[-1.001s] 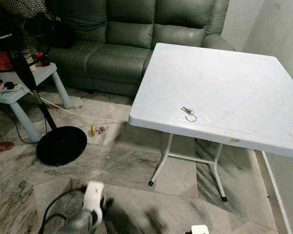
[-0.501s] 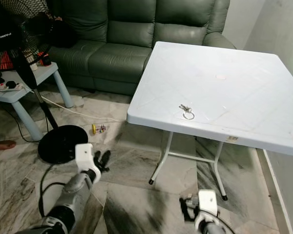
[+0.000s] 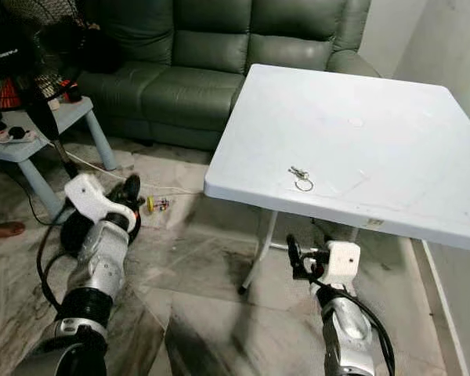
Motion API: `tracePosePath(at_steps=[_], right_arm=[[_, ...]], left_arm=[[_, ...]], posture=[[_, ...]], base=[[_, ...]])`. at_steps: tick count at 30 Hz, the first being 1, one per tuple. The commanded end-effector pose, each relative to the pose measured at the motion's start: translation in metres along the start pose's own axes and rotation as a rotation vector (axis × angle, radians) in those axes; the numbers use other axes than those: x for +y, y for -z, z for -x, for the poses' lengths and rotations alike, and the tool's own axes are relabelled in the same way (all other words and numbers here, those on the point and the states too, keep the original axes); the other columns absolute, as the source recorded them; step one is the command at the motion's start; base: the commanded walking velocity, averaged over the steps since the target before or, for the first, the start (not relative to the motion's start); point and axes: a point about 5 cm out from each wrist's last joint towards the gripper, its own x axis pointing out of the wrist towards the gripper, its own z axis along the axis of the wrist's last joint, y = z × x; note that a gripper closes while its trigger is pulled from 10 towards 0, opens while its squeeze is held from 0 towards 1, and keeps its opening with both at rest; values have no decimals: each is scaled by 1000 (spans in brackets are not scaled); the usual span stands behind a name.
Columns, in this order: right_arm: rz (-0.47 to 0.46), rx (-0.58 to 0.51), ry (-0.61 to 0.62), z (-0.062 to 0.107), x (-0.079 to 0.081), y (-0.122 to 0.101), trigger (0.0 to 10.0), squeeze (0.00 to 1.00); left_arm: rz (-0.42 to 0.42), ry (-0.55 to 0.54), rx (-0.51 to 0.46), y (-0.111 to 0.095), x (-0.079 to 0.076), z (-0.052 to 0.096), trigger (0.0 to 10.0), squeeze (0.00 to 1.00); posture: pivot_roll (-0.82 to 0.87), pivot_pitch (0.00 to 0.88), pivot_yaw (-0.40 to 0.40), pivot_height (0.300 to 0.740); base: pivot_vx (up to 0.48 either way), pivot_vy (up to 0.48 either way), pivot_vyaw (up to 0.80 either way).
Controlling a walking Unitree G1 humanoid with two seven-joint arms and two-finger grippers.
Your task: Hang keys on a hook
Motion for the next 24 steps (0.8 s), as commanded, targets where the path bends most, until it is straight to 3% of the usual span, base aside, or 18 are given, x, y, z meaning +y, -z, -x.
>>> tracePosePath(at_steps=[1,3,5,7,13,24], right_arm=[[1,-51,-31,-3,4,-17,10000,0],[4,-65,-39,-2,5,-23,10000,0],[23,-97,-63,-1,7,-34,10000,0],[59,-110,-92,2,9,-41,10000,0],[67,-148,-150,13,21,-62,10000,0],[53,-115,-159,21,24,-67,10000,0]], left_arm=[[-148,148,12,-6,-13,7,10000,0],[-193,174,22,-8,-13,11,10000,0],[-194,188,61,-4,-5,20,10000,0],[-252,168,101,1,4,29,10000,0],[-284,245,98,-5,-5,50,10000,0],[-254,271,124,-9,-12,60,10000,0]], posture=[[140,0,-46,740],[143,0,-47,740],[141,0,-46,740],[135,0,-43,740],[130,0,-38,740],[136,0,-41,740]], base=[[0,0,0],[0,0,0],[0,0,0],[0,0,0],[0,0,0],[0,0,0]])
